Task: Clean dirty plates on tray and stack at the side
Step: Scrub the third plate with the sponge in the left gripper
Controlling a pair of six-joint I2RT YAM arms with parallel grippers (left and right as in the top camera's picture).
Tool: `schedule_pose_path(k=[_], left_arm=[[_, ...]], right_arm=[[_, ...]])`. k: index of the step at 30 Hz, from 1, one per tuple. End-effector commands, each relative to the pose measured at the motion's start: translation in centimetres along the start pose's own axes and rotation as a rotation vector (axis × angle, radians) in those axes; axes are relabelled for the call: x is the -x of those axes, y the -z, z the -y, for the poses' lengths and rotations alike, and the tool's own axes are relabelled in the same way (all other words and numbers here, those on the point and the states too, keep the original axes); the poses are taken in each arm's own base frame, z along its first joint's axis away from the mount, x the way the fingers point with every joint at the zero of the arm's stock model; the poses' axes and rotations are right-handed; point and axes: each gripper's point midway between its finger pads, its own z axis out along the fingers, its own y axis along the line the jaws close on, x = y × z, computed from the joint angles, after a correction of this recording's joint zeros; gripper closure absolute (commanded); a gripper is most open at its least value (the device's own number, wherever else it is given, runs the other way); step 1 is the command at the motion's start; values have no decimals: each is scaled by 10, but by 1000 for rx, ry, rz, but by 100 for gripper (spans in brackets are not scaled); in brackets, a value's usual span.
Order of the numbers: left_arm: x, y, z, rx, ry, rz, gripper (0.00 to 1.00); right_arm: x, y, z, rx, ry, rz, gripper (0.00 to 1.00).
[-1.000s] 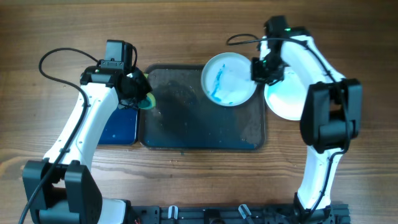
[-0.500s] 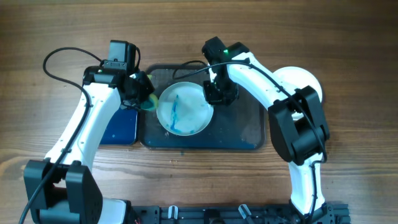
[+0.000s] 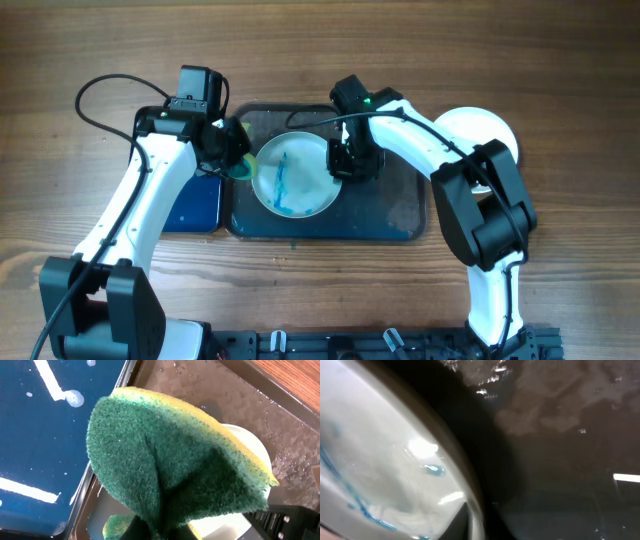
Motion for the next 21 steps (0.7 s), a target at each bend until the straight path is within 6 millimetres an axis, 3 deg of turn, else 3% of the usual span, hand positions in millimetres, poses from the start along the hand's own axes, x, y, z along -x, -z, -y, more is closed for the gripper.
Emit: schedule_pose_path(k=[1, 7, 12, 16, 18, 21], left_arm=[[-5, -4, 2, -8, -46, -21, 96], [-14, -16, 8, -13, -202, -38, 96], [-35, -55, 16, -2, -336, -99, 96], [-54, -85, 9, 55, -335, -192, 96], [-60, -101, -4, 121, -261, -223, 96], [-77, -114, -6, 134, -215, -295, 96]], right_arm=[[-7, -18, 9, 2, -37, -10, 96], [-3, -19, -1, 61, 73, -1, 96], [-4, -19, -2, 67, 93, -4, 96], [-3, -19, -2, 67, 105, -3, 96], [-4, -19, -2, 67, 107, -3, 96], [-3, -19, -2, 69, 108, 0, 96]])
